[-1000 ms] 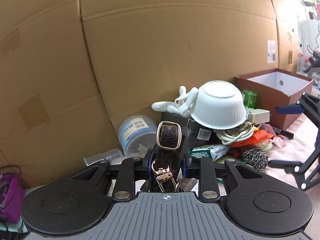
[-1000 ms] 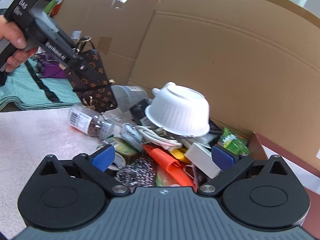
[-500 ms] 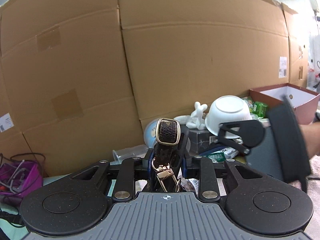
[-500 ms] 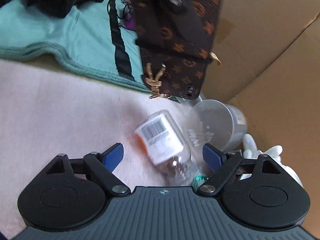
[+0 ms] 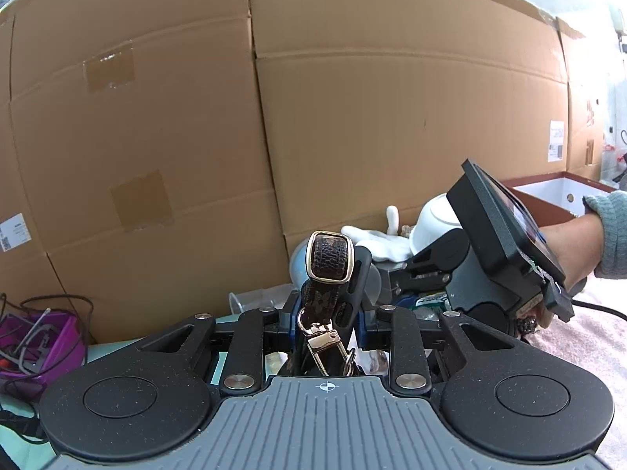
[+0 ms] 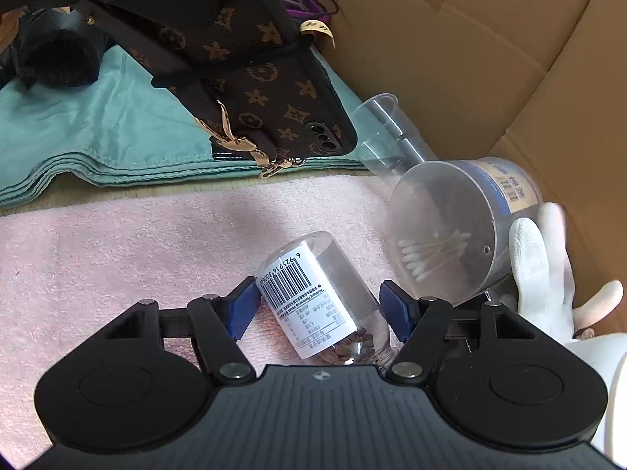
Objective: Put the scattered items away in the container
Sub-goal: 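Grasp the clear bottle with brown contents with the right gripper while the left holds the case, then carry case and bottle into the maroon box and open both grippers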
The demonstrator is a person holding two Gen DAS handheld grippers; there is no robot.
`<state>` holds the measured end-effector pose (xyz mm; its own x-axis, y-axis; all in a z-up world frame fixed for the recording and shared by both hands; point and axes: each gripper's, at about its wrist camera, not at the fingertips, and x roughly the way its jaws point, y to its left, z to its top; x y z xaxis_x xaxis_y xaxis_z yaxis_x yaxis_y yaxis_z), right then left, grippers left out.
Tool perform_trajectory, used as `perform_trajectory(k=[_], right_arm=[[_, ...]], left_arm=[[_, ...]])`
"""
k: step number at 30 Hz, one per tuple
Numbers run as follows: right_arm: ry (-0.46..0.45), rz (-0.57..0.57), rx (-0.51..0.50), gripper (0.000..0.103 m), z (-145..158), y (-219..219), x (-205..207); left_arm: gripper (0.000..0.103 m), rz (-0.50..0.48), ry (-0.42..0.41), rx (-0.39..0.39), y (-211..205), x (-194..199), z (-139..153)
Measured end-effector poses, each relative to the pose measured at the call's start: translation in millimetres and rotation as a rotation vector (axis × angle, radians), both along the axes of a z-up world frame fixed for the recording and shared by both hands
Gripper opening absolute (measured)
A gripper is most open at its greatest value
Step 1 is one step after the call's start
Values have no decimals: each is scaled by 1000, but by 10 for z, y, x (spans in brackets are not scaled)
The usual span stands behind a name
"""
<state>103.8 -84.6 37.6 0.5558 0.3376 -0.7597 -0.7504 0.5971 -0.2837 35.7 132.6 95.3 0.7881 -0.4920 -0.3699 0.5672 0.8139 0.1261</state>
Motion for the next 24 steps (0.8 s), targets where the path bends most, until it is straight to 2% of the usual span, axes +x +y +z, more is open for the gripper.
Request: perform_trajectory(k=[7, 8, 9, 12, 14, 16, 19, 22, 24], right_arm=[[0, -3, 28, 70, 56, -8, -187], [-10, -7, 43, 69, 83, -16, -231], [-22, -11, 61, 61, 118, -33, -285], [-36, 0, 151, 60, 246, -194, -562], [-7, -38, 172, 58, 178, -312, -579], [-43, -65, 177, 57, 131, -361, -643], [-67, -100, 302, 56, 297, -575, -840], [-129, -126, 319, 56, 392, -800, -1074], [-153, -164, 371, 56, 438, -1013, -1208]], left_arm=[[23, 0, 2, 8, -55, -38, 26], [23, -3, 1, 7, -64, -62, 40], [23, -5, 2, 7, -78, -93, 59], [23, -34, 4, 18, -173, -193, 138], [23, -30, 9, 19, -257, -243, 184], [24, -38, 2, 30, -343, -326, 221], [24, -57, 4, 35, -468, -441, 288], [24, -77, -5, 30, -674, -551, 381], [24, -118, -24, 35, -880, -655, 469]])
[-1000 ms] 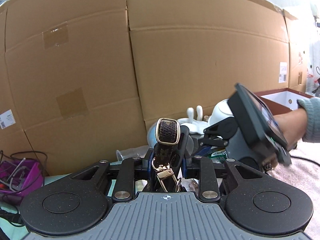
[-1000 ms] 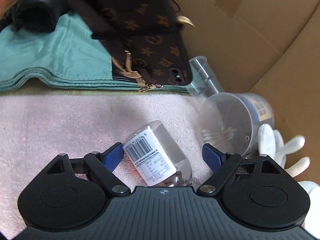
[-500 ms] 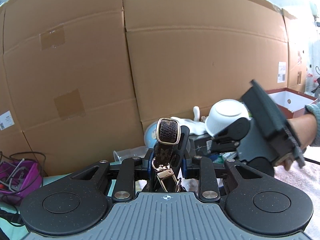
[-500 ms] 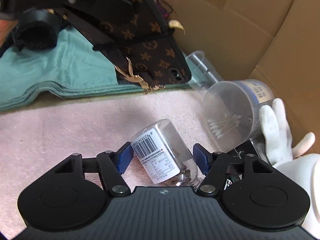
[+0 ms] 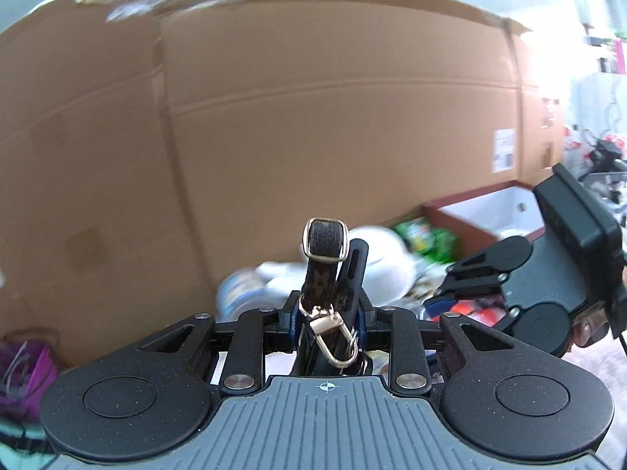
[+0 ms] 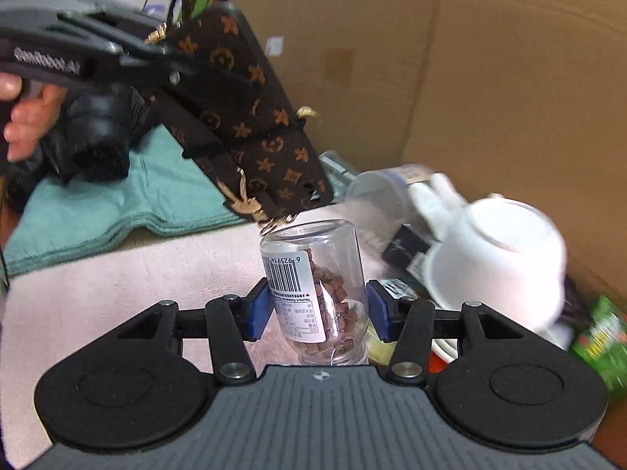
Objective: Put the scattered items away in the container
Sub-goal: 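Carry case and bottle into the maroon box and open both grippers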
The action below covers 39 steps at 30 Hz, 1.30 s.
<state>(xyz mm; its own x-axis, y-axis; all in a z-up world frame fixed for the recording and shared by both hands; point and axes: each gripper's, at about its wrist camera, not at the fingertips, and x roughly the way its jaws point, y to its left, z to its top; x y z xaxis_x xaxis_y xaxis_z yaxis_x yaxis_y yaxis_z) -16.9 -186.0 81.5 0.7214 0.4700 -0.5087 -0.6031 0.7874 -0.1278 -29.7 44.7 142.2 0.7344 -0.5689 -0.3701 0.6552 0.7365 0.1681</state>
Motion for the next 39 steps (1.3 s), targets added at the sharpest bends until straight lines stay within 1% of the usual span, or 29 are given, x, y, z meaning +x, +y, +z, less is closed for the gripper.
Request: perform_trajectory(k=[2, 5, 9, 12, 15, 18, 20, 21, 22, 23, 24, 25, 26, 27, 29, 31, 33, 36, 39], right_arm=[[-41, -54, 10, 56, 81, -243, -154], [-111, -155, -18, 56, 252, -622, -360], [-151, -342, -26, 55, 486, -1313, -415], [-171, -462, -21, 55, 621, -1768, -427], [-157, -547, -3, 56, 665, -2139, -362], [-72, -608, -17, 56, 561, -2393, -184], [-77, -656, -64, 58, 443, -2449, -118], [-80, -680, -77, 69, 394, -2477, -98], [-76, -691, -71, 76, 359, -2497, -98], [-69, -688, -57, 82, 333, -2517, -101], [-64, -679, -48, 82, 309, -2529, -115], [-66, -676, -50, 83, 291, -2531, -131], [-73, -678, -59, 84, 272, -2523, -145], [-82, -683, -64, 84, 258, -2515, -164], [-102, -690, -24, 84, 266, -2537, -250], [-150, -694, 24, 85, 320, -2563, -385], [-220, -693, 29, 93, 388, -2525, -563], [-282, -682, 33, 94, 457, -2397, -682], [-357, -663, 58, 94, 514, -2253, -779]], left_arm=[[24, -41, -17, -12, -218, -86, 106], [24, -106, -40, -23, -648, -169, 262], [24, -174, -35, -47, -1326, -97, 424], [24, -191, -38, -59, -1877, 17, 481], [24, -207, -18, -66, -2407, 158, 435], [26, -192, 30, -49, -2878, 339, 260], [30, -184, 51, -20, -3116, 407, 130], [38, -184, 68, -12, -3201, 435, 79], [59, -181, 86, -6, -3273, 469, 37], [69, -175, 102, 2, -3327, 496, 5], [68, -175, 105, 9, -3358, 502, -19], [55, -180, 100, 17, -3375, 495, -32], [53, -182, 99, 23, -3376, 494, -36], [57, -176, 100, 21, -3354, 498, -32], [63, -180, 93, 0, -3220, 467, 0], [80, -181, 60, -46, -3035, 386, 84], [83, -171, 24, -103, -2830, 326, 200], [81, -144, 43, -174, -2494, 321, 337], [82, -88, 31, -217, -2067, 244, 382]])
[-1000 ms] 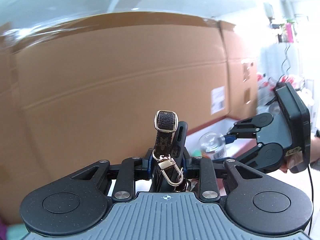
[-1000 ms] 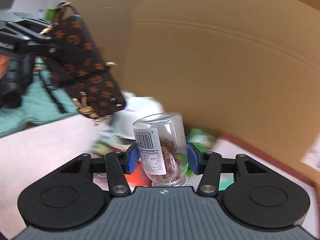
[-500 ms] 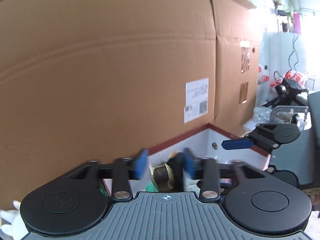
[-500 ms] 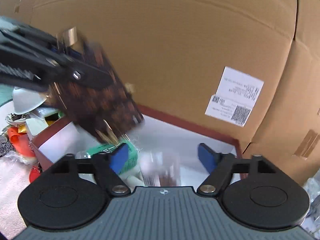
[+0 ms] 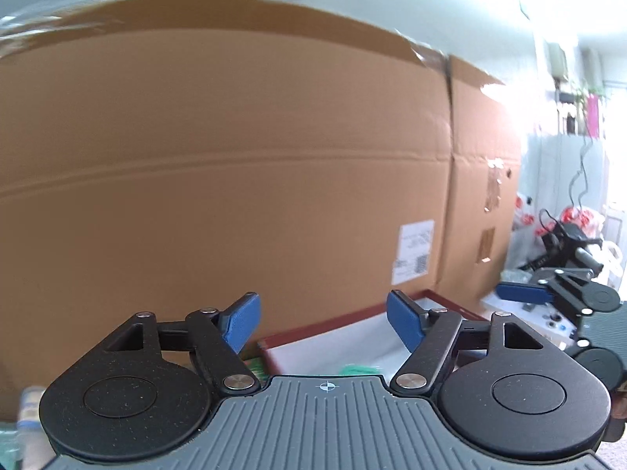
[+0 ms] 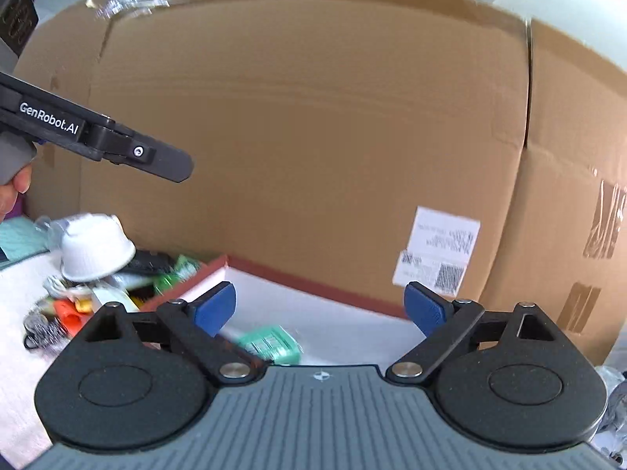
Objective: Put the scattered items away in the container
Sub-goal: 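Carry case and bottle into the maroon box and open both grippers, then withdraw both grippers from the box back over the pile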
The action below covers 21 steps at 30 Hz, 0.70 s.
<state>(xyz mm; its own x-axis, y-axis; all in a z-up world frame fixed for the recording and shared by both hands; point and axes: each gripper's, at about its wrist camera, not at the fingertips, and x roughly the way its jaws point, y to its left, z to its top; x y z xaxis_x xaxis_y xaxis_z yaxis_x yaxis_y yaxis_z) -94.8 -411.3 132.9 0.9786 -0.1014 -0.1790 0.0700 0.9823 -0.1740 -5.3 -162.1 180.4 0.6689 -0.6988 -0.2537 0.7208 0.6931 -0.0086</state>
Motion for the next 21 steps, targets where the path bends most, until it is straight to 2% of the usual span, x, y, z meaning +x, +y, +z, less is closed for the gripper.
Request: perform_trajectory(k=[5, 9, 12, 17, 21], right_arm=[[-121, 80, 59, 102, 40, 400, -292], [-118, 176, 65, 102, -135, 870, -338], [-66, 206, -11, 102, -398, 1267, -263], [0, 216, -142, 102, -728, 1804, -163], [6, 222, -290, 101, -917, 2106, -144]], left_arm=[[85, 144, 27, -12, 785, -221, -153], [87, 266, 50, 30, 1293, -422, -451], [87, 335, 75, 87, 1561, -521, -744], [87, 359, 188, 51, 1830, -514, -1145], [87, 325, 162, 63, 1843, -482, -1294]])
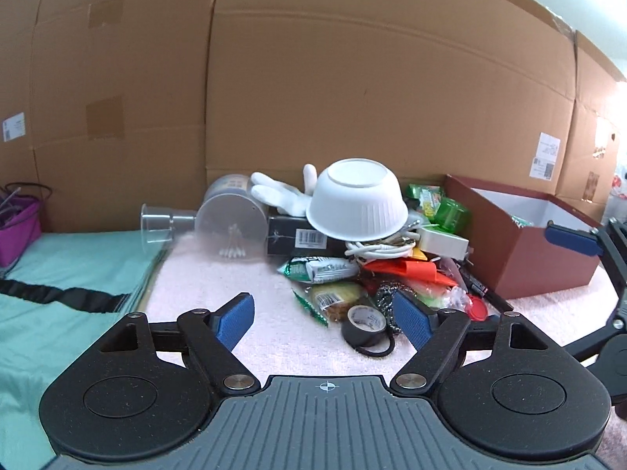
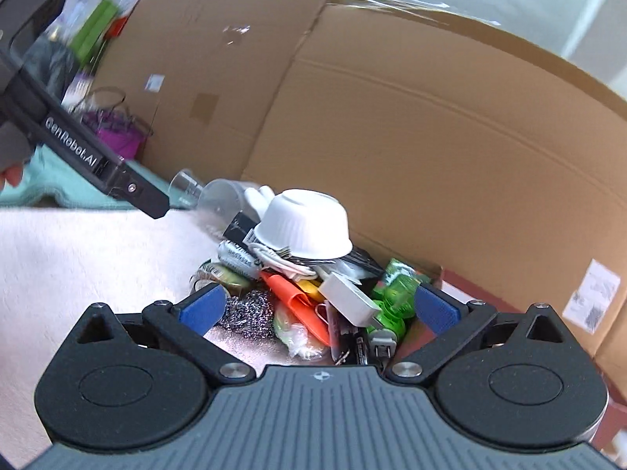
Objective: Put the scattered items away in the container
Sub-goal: 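Withdraw both grippers from the box back over the pile, then close the left gripper on the black tape roll while the right grasps the orange brush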
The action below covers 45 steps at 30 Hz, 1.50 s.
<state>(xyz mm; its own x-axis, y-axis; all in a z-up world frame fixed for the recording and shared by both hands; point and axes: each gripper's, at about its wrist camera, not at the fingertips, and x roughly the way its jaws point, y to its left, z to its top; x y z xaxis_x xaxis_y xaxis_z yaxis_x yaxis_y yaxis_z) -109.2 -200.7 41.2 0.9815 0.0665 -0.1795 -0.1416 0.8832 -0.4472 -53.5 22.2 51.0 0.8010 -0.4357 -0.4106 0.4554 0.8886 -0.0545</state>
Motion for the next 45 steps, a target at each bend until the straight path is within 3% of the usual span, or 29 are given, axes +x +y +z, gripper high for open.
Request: perform_trajectory(k=[4, 12, 20, 30, 33, 38, 45], right_arm=[[-9, 13, -123, 100, -123, 164, 102], [15, 42, -276, 90, -306, 230, 400], [22, 78, -300, 89, -361, 222, 519], [33, 85, -299, 89, -414, 196, 567], [42, 91, -300, 89, -425, 199, 578], [44, 101, -311, 89, -436, 214, 584], [65, 110, -309, 89, -444, 212, 632]], left_arm=[[87, -51, -23, 83, -170, 45, -98], [84, -136, 44, 110, -328, 284, -314], [83, -147, 75, 157, -506, 467, -373], [73, -90, 157, 104, -484, 607, -426], [67, -110, 162, 116, -512, 603, -428], [67, -186, 138, 169, -640, 454, -416], [63, -165, 187, 136, -637, 629, -504]])
